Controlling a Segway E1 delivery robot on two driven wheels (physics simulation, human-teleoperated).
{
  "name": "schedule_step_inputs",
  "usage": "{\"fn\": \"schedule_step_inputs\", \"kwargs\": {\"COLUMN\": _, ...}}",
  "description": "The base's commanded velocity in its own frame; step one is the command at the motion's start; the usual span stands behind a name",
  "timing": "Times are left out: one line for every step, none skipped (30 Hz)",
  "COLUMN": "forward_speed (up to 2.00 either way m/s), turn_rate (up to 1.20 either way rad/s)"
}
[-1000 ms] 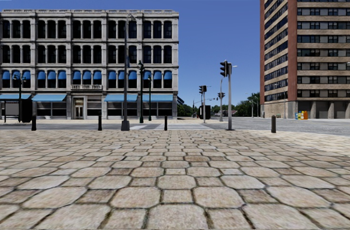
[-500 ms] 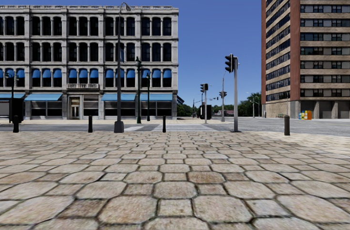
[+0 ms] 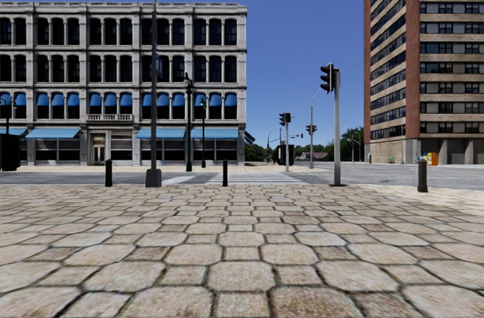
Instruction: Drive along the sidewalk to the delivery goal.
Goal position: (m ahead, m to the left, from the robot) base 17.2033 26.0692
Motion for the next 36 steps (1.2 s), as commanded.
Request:
{"fn": "schedule_step_inputs", "kwargs": {"forward_speed": 2.0, "turn_rate": 0.0}}
{"fn": "schedule_step_inputs", "kwargs": {"forward_speed": 2.0, "turn_rate": 0.0}}
{"fn": "schedule_step_inputs", "kwargs": {"forward_speed": 2.0, "turn_rate": 0.0}}
{"fn": "schedule_step_inputs", "kwargs": {"forward_speed": 2.0, "turn_rate": 0.0}}
{"fn": "schedule_step_inputs", "kwargs": {"forward_speed": 2.0, "turn_rate": 0.0}}
{"fn": "schedule_step_inputs", "kwargs": {"forward_speed": 2.0, "turn_rate": 0.0}}
{"fn": "schedule_step_inputs", "kwargs": {"forward_speed": 2.0, "turn_rate": 0.0}}
{"fn": "schedule_step_inputs", "kwargs": {"forward_speed": 2.0, "turn_rate": -0.02}}
{"fn": "schedule_step_inputs", "kwargs": {"forward_speed": 2.0, "turn_rate": -0.1}}
{"fn": "schedule_step_inputs", "kwargs": {"forward_speed": 2.0, "turn_rate": -0.13}}
{"fn": "schedule_step_inputs", "kwargs": {"forward_speed": 2.0, "turn_rate": -0.14}}
{"fn": "schedule_step_inputs", "kwargs": {"forward_speed": 2.0, "turn_rate": -0.14}}
{"fn": "schedule_step_inputs", "kwargs": {"forward_speed": 2.0, "turn_rate": -0.14}}
{"fn": "schedule_step_inputs", "kwargs": {"forward_speed": 2.0, "turn_rate": -0.14}}
{"fn": "schedule_step_inputs", "kwargs": {"forward_speed": 2.0, "turn_rate": -0.14}}
{"fn": "schedule_step_inputs", "kwargs": {"forward_speed": 2.0, "turn_rate": -0.14}}
{"fn": "schedule_step_inputs", "kwargs": {"forward_speed": 2.0, "turn_rate": -0.14}}
{"fn": "schedule_step_inputs", "kwargs": {"forward_speed": 2.0, "turn_rate": -0.14}}
{"fn": "schedule_step_inputs", "kwargs": {"forward_speed": 2.0, "turn_rate": -0.14}}
{"fn": "schedule_step_inputs", "kwargs": {"forward_speed": 2.0, "turn_rate": -0.14}}
{"fn": "schedule_step_inputs", "kwargs": {"forward_speed": 2.0, "turn_rate": -0.14}}
{"fn": "schedule_step_inputs", "kwargs": {"forward_speed": 2.0, "turn_rate": -0.14}}
{"fn": "schedule_step_inputs", "kwargs": {"forward_speed": 2.0, "turn_rate": -0.14}}
{"fn": "schedule_step_inputs", "kwargs": {"forward_speed": 2.0, "turn_rate": -0.15}}
{"fn": "schedule_step_inputs", "kwargs": {"forward_speed": 2.0, "turn_rate": -0.19}}
{"fn": "schedule_step_inputs", "kwargs": {"forward_speed": 2.0, "turn_rate": -0.21}}
{"fn": "schedule_step_inputs", "kwargs": {"forward_speed": 2.0, "turn_rate": -0.22}}
{"fn": "schedule_step_inputs", "kwargs": {"forward_speed": 2.0, "turn_rate": -0.22}}
{"fn": "schedule_step_inputs", "kwargs": {"forward_speed": 2.0, "turn_rate": -0.22}}
{"fn": "schedule_step_inputs", "kwargs": {"forward_speed": 2.0, "turn_rate": -0.22}}
{"fn": "schedule_step_inputs", "kwargs": {"forward_speed": 2.0, "turn_rate": -0.22}}
{"fn": "schedule_step_inputs", "kwargs": {"forward_speed": 2.0, "turn_rate": -0.22}}
{"fn": "schedule_step_inputs", "kwargs": {"forward_speed": 2.0, "turn_rate": -0.22}}
{"fn": "schedule_step_inputs", "kwargs": {"forward_speed": 2.0, "turn_rate": -0.22}}
{"fn": "schedule_step_inputs", "kwargs": {"forward_speed": 2.0, "turn_rate": -0.22}}
{"fn": "schedule_step_inputs", "kwargs": {"forward_speed": 2.0, "turn_rate": -0.22}}
